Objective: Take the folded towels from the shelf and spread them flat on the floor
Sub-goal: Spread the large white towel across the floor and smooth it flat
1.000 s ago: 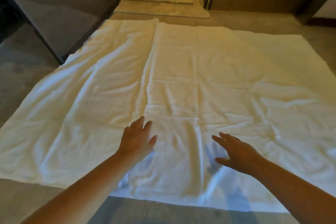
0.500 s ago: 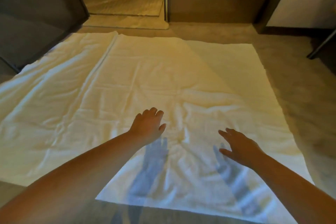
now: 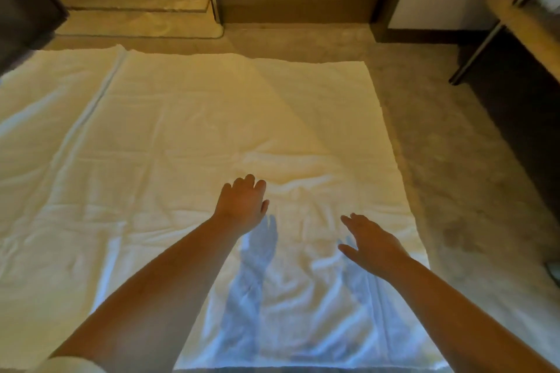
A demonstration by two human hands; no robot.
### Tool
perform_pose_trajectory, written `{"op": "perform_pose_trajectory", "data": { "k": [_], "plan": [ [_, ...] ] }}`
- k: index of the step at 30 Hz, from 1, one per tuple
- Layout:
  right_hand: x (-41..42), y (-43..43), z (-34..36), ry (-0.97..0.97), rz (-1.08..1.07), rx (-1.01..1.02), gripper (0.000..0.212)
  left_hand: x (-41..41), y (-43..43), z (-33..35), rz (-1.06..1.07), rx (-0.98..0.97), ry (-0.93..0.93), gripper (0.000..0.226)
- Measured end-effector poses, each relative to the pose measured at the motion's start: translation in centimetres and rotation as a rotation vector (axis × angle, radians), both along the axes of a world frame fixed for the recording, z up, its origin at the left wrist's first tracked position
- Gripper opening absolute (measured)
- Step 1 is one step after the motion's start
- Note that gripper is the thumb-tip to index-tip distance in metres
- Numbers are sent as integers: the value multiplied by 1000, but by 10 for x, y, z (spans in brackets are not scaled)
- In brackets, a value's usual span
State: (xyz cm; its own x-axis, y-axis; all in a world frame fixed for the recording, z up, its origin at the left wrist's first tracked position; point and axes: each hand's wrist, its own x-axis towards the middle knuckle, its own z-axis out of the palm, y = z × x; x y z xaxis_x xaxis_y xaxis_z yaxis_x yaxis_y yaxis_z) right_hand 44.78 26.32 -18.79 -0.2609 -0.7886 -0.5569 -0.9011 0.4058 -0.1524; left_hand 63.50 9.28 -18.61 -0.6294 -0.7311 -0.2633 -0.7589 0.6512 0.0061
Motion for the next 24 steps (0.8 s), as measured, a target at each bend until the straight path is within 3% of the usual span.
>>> {"op": "perform_pose_trajectory", "data": {
  "k": [10, 15, 24],
  "plan": [
    [-65, -30, 76, 154, -40, 1, 62, -82, -24, 18, 16, 192, 122, 44],
    [-138, -60, 39, 144, -10, -39, 62, -150, -40, -14, -9, 149, 105, 47],
    [-270, -155, -62, 21, 154, -21, 63, -226, -55, -106, 334, 323, -38, 77]
  ]
}}
